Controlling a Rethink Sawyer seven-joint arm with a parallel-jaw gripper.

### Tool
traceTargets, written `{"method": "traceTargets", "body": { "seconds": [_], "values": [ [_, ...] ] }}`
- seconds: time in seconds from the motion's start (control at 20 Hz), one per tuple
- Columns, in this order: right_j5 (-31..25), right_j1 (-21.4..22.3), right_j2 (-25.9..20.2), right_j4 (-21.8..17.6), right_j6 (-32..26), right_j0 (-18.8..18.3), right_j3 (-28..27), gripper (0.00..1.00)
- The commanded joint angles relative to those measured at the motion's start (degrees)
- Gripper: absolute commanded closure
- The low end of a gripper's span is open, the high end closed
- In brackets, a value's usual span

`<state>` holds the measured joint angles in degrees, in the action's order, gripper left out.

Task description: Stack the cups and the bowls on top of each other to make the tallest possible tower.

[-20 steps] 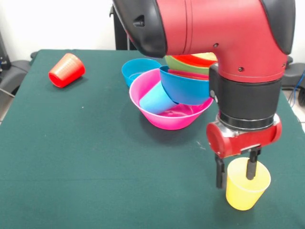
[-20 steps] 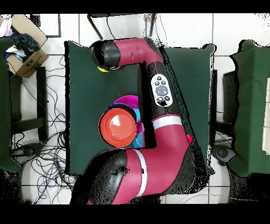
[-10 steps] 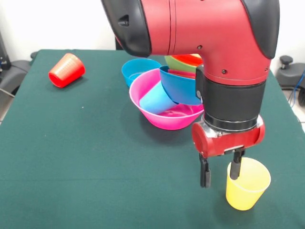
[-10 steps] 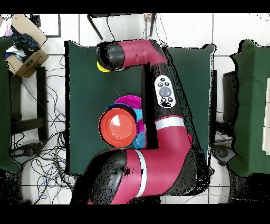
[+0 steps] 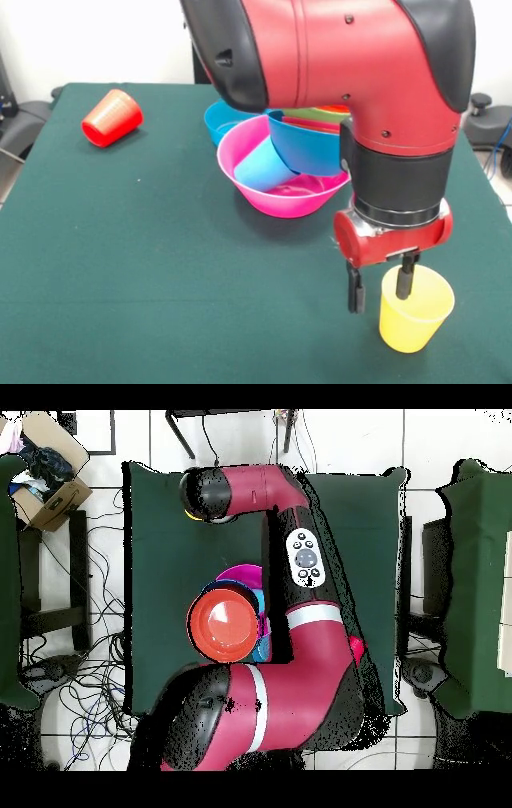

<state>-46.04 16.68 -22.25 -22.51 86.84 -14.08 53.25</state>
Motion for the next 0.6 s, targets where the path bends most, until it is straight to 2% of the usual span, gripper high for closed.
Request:
{"method": "traceTargets", "body": {
  "seconds": [0.05, 0.6],
  "values": [
    [-0.5, -2.5, 1.9, 0.6, 8.6, 2.9, 2.6, 0.00],
    [2.5, -3.4, 2.9, 2.0, 7.9, 2.9, 4.0, 0.00]
  ]
}}
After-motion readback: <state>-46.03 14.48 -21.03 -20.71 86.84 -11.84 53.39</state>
